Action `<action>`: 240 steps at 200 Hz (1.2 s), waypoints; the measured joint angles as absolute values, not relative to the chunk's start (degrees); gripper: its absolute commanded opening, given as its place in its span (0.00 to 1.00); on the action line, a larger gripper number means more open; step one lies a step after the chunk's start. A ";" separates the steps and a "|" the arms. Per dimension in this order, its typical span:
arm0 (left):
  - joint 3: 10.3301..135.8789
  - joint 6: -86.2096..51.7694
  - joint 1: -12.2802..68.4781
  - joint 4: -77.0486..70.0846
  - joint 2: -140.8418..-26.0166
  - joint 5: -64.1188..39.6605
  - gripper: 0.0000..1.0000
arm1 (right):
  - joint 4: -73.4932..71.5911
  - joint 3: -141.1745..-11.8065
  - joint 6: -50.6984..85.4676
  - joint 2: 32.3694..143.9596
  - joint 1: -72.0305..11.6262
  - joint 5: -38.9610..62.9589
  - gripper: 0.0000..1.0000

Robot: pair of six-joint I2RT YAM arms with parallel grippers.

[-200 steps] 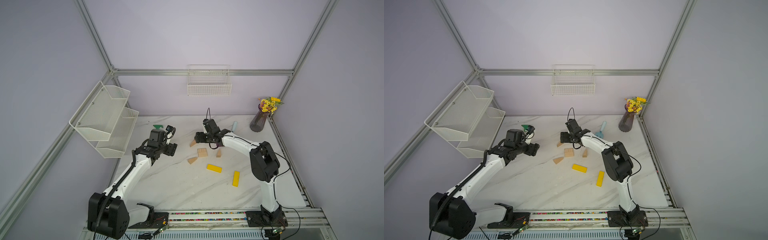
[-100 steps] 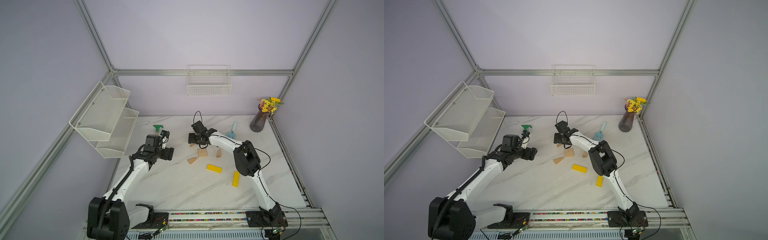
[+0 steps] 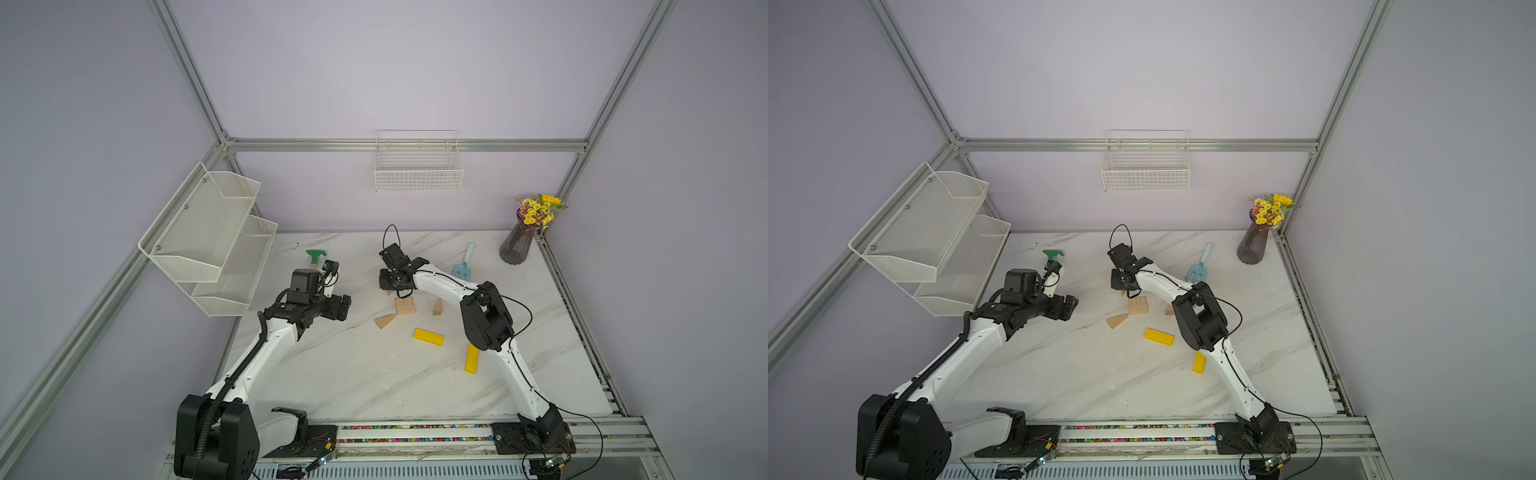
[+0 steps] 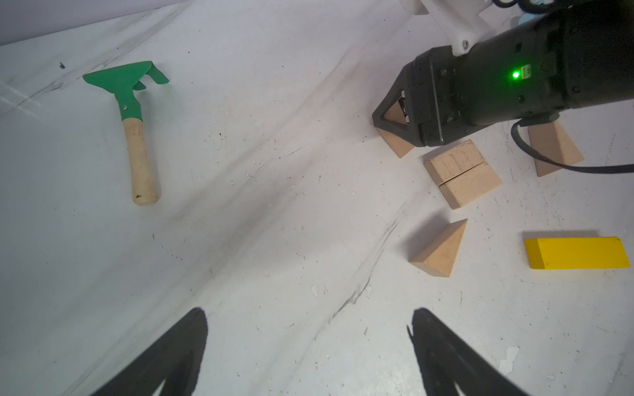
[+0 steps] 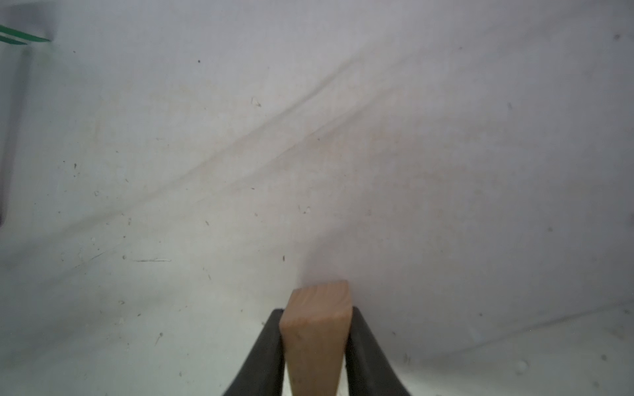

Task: Assemble a small pinwheel with building blocks
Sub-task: Pick up the building block from the center of the board.

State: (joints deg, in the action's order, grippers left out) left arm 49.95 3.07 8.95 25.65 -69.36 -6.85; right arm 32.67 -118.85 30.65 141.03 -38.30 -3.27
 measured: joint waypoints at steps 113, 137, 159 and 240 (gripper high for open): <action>49.89 2.13 8.95 24.82 -70.41 -8.03 0.98 | 27.77 -117.69 7.09 141.82 -38.57 -3.77 0.26; 49.89 2.11 8.95 24.77 -70.74 -8.58 0.99 | 24.49 -113.99 3.90 140.27 -39.00 -3.62 0.28; 49.87 2.09 8.95 24.62 -71.05 -8.84 1.00 | 23.11 -112.79 2.35 139.83 -39.53 -3.49 0.29; 49.76 2.04 8.95 24.43 -71.26 -9.26 1.00 | 20.03 -108.62 0.73 137.86 -40.32 -3.25 0.30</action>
